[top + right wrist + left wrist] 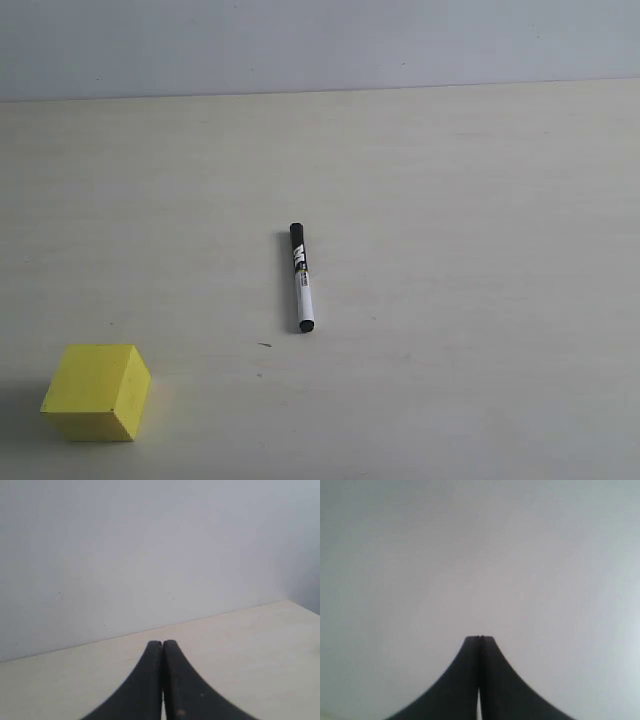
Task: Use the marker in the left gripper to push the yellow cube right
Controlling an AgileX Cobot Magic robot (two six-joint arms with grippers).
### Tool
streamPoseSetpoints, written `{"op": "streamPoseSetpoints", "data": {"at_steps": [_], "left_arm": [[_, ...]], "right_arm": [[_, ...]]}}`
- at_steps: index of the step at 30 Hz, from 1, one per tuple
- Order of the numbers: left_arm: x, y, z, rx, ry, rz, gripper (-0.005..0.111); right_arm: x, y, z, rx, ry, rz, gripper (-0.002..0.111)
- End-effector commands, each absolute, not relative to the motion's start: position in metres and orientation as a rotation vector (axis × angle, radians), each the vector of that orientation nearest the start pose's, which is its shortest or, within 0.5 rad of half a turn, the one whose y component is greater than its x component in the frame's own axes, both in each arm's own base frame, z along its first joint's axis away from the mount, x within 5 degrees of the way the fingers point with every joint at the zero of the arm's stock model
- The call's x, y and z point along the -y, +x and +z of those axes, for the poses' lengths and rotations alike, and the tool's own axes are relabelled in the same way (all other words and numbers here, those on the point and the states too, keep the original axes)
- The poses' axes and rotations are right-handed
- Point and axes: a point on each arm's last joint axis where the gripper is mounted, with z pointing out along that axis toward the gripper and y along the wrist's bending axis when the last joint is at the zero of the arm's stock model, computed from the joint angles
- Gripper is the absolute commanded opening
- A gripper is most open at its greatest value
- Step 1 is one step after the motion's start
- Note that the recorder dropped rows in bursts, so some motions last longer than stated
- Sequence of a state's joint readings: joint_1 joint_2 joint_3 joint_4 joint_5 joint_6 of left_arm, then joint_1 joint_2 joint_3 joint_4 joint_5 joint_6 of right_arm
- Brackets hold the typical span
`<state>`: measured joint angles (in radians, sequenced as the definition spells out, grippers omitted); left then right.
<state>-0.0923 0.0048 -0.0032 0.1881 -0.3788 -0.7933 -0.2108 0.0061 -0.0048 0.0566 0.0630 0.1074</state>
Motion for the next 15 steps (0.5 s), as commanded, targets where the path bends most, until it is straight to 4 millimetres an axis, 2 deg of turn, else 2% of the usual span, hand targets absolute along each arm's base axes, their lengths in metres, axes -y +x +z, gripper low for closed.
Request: {"op": "streamPoseSetpoints", "data": {"at_steps": [1, 4, 8, 12, 14, 15], "left_arm": [[0.022, 0.041, 0.274, -1.04, -0.093, -0.768, 0.0], [0.033, 0.051, 0.304, -1.133, 0.024, -0.756, 0.0], [0.04, 0.084, 0.342, -1.307, 0.14, -0.625, 0.0], [0.044, 0.119, 0.374, -1.391, 0.33, -0.387, 0.0], [0.048, 0.133, 0.383, -1.407, 0.478, -0.273, 0.0], [0.05, 0.145, 0.39, -1.402, 0.651, -0.104, 0.0]], "right_arm": [[0.011, 0.055, 0.208, -1.516, 0.275, -0.042, 0.0], [0.011, 0.055, 0.208, -1.516, 0.275, -0.042, 0.0], [0.011, 0.055, 0.208, -1.517, 0.275, -0.042, 0.0], [0.011, 0.055, 0.208, -1.517, 0.275, -0.042, 0.0], [0.011, 0.055, 0.208, -1.517, 0.275, -0.042, 0.0], [0.011, 0.055, 0.208, -1.517, 0.275, -0.042, 0.0]]}}
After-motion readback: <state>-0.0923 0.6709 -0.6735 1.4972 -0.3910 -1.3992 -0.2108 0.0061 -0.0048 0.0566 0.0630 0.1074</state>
